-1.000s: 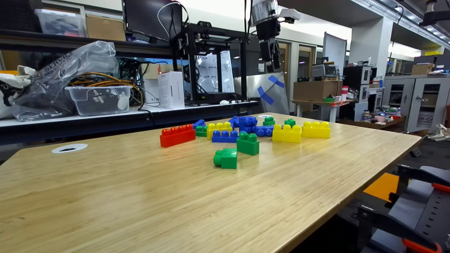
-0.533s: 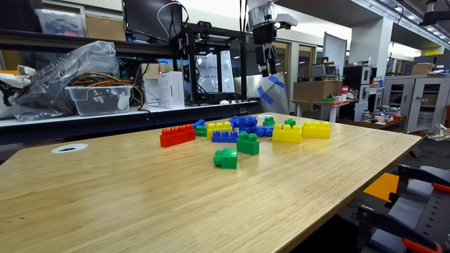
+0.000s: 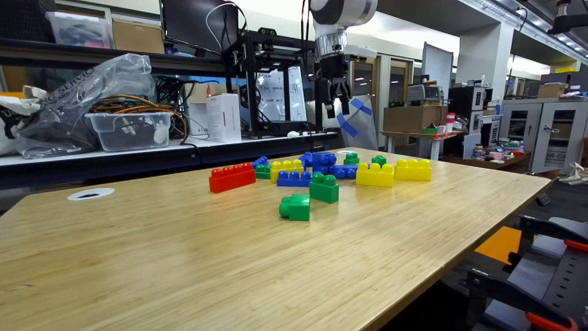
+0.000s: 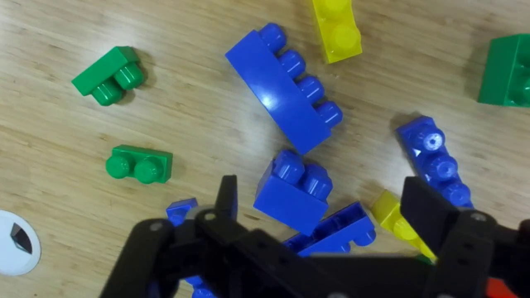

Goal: Move the blue square building block forward, place a green building block on top of the blue square block

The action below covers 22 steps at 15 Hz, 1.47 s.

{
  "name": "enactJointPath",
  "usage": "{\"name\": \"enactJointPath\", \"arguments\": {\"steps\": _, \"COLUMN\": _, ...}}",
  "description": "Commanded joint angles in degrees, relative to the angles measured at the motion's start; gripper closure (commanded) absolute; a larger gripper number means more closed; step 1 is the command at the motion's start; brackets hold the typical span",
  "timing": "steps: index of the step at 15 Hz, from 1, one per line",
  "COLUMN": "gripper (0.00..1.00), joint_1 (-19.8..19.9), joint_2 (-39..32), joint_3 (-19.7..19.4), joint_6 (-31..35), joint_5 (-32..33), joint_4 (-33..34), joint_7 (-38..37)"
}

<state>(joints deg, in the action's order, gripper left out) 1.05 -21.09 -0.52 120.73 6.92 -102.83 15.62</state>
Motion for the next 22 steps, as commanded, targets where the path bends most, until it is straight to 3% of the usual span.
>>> {"name": "enactJointPath", "arguments": {"steps": 1, "gripper": 0.0, "joint_1": 1.46, "joint_2": -6.21, "joint_3": 0.35, "joint_6": -0.54, "joint_5": -2.15, "joint_4": 6.73, "joint_7": -0.35}}
{"name": "enactJointPath", "arguments": {"steps": 8, "gripper": 0.0, "joint_1": 2.96, "joint_2": -14.4, "joint_3": 0.94, "joint_6": -1.98, "joint_5": -9.64, "joint_4": 15.55, "joint_7": -5.92}}
{"name": "enactJointPath", "arguments": {"steps": 22, "gripper": 0.0, "joint_1": 2.44, "joint_2": -19.91, "joint_3": 0.5, "joint_6": -1.01, "joint_5": -11.77, "joint_4": 17.68, "joint_7": -15.58}}
